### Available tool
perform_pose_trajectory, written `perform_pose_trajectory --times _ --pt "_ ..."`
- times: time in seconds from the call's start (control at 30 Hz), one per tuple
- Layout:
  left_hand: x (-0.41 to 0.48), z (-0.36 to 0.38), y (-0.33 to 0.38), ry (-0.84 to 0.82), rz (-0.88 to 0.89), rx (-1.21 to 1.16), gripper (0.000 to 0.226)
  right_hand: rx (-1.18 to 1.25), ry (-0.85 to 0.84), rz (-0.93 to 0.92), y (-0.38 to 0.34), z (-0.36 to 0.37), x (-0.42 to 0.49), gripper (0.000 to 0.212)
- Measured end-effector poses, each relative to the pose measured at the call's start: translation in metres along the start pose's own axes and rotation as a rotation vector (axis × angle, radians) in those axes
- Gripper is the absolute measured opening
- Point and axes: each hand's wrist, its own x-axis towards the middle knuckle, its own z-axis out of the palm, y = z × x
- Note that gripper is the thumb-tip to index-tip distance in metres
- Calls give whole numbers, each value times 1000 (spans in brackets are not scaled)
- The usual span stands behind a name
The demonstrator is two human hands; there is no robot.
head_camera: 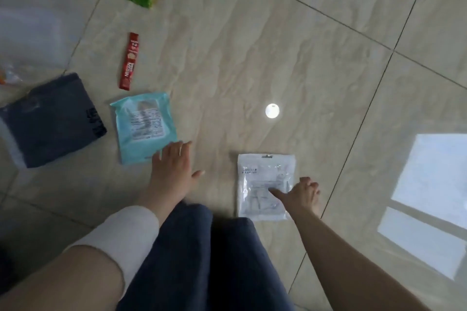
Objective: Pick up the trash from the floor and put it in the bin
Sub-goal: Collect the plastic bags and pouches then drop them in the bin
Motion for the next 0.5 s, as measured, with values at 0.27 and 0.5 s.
perform_pose_trajectory --times 0.27,0.5 --pt "87 56 -7 225 69 -83 66 364 185 68 30 76 85 86" --pt "74 43 -30 270 -206 -295 71 322 184 -115 13 64 78 26"
